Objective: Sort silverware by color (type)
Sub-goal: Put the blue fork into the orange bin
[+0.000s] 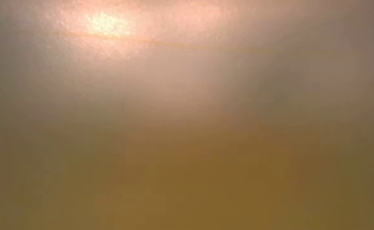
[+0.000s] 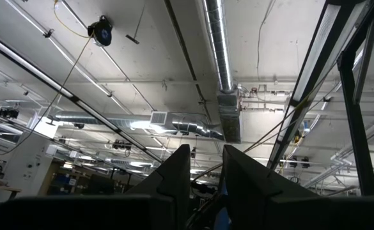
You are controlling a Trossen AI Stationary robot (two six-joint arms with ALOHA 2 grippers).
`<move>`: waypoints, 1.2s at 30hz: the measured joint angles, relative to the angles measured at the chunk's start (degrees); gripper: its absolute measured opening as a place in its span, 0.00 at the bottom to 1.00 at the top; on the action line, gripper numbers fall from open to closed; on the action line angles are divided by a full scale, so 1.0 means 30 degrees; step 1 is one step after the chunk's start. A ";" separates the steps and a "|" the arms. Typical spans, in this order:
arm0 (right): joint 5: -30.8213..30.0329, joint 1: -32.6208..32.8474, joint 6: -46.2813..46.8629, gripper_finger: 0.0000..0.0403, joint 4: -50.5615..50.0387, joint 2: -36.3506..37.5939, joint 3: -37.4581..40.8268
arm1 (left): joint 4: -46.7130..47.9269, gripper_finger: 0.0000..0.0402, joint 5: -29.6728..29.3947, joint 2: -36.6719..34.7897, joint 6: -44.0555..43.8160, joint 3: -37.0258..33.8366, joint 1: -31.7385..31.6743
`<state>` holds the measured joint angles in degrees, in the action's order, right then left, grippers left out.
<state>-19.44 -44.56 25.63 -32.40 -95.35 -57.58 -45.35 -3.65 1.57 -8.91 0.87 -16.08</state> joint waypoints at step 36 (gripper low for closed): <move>0.1042 0.0073 0.0437 0.11 0.0193 -0.1465 -0.0015 | 0.0022 0.19 -0.0005 0.0004 0.0000 0.0000 0.0000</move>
<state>-16.32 -44.34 26.94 -31.82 -99.74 -57.63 -45.28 -3.66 1.58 -8.91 0.87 -16.08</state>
